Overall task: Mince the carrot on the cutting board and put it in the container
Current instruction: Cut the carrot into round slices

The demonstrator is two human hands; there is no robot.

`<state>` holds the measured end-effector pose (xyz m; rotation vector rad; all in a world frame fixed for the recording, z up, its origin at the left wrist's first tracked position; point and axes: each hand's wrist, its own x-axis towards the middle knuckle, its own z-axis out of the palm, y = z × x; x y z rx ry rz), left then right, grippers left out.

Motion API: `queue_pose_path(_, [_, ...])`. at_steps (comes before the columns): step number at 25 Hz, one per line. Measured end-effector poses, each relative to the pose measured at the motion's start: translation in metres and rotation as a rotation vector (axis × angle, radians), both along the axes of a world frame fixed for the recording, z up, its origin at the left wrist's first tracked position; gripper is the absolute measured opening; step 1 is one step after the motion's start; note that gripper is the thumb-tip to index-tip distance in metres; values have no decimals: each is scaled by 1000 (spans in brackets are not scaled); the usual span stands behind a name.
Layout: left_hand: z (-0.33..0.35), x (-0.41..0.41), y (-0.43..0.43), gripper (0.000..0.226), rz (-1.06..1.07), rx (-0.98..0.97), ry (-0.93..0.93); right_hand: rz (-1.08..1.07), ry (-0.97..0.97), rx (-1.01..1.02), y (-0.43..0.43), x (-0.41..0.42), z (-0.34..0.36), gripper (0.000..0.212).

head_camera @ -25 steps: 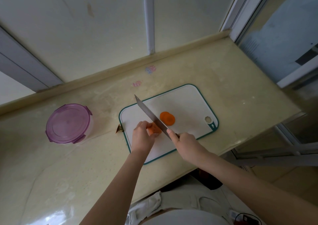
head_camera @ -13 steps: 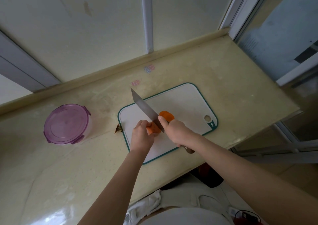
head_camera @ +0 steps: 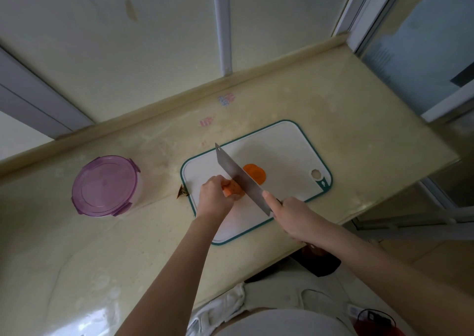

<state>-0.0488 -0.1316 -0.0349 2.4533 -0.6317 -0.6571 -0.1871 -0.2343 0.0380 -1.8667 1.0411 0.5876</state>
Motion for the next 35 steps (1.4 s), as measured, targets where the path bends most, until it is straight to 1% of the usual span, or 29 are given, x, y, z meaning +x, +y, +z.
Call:
queue_pose_path(5, [-2, 3, 0, 31, 0, 10, 13, 28, 15, 2, -1, 9, -1, 63])
queue_pose_path(9, [-5, 2, 1, 31, 9, -6, 16, 20, -14, 13, 2, 19, -3, 55])
queue_pose_path(12, [-5, 3, 0, 32, 21, -17, 25, 22, -8, 10, 1, 25, 0, 55])
queue_pose_path(15, [-5, 3, 0, 31, 9, -9, 15, 47, 7, -5, 5, 31, 0, 43])
queue_pose_path(18, [-5, 1, 0, 35, 34, -13, 19, 23, -25, -1, 6, 37, -4, 55])
queue_pose_path(22, [-4, 1, -2, 36, 50, -26, 20, 37, -36, 8, 2, 32, -9, 58])
queue_pose_path(28, [-7, 4, 1, 36, 125, -58, 110, 59, -90, -21, 10, 22, -11, 62])
queue_pose_path(30, [-7, 8, 1, 34, 128, -56, 130, 61, -79, -18, 7, 5, -8, 60])
queue_pose_path(32, [-8, 7, 1, 33, 112, -56, 123, 15, -38, -3, 5, -13, -6, 59])
queue_pose_path(35, [-7, 4, 0, 35, 117, -59, 109, 1, 9, -29, 3, -18, -9, 59])
